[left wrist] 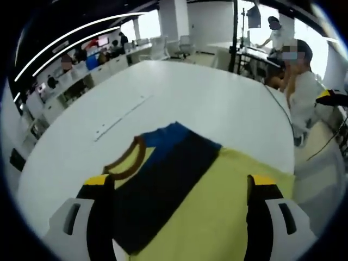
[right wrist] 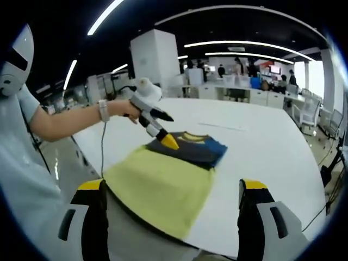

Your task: Fold the garment on the visible template until the final outline fits inside the template.

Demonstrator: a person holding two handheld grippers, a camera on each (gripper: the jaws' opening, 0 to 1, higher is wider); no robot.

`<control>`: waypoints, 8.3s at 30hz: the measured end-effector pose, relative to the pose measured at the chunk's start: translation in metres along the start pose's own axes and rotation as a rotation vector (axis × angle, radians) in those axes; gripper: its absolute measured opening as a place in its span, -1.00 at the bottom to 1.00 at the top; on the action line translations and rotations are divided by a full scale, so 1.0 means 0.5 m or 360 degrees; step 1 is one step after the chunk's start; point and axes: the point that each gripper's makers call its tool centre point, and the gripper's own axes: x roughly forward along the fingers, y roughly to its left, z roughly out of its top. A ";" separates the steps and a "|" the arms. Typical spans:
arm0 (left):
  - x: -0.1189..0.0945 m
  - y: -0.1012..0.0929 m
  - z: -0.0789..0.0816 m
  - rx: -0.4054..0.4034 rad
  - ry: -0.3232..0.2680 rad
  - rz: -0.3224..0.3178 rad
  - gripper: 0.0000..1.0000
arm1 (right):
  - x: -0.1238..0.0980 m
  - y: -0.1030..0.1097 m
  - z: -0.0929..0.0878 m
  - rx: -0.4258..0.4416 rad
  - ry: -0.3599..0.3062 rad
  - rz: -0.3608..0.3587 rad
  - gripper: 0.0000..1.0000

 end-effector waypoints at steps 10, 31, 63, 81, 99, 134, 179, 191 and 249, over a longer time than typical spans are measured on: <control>-0.033 0.014 0.007 0.0055 -0.0013 0.0058 0.99 | 0.006 0.008 0.011 -0.0033 0.0005 0.0017 1.00; -0.103 0.001 0.001 0.0020 -0.0061 0.0068 0.99 | 0.007 0.024 0.030 -0.0118 0.0025 0.0024 1.00; -0.266 -0.005 -0.029 -0.0054 -0.0183 0.0169 0.99 | 0.018 0.031 0.072 -0.0203 -0.0012 0.0028 1.00; -0.324 -0.015 -0.053 -0.0071 -0.0234 0.0212 0.99 | 0.026 0.035 0.075 -0.0204 -0.0031 0.0010 1.00; -0.393 -0.010 -0.075 -0.0098 -0.0298 0.0259 0.99 | 0.039 0.051 0.087 -0.0213 -0.0029 -0.0009 1.00; -0.431 -0.014 -0.164 -0.0211 -0.0251 0.0298 0.99 | 0.041 0.036 0.069 -0.0190 0.0007 -0.0039 1.00; -0.409 -0.051 -0.355 -0.0546 -0.0005 0.0307 0.99 | 0.067 0.040 -0.024 -0.0087 0.0205 0.0022 1.00; -0.390 -0.082 -0.393 -0.0596 0.0084 0.0246 0.99 | 0.073 0.037 -0.069 -0.0015 0.0275 0.0046 0.93; -0.300 -0.136 -0.554 -0.0871 0.0498 0.0022 -0.18 | 0.106 0.002 -0.292 0.0191 0.0915 0.0020 -0.03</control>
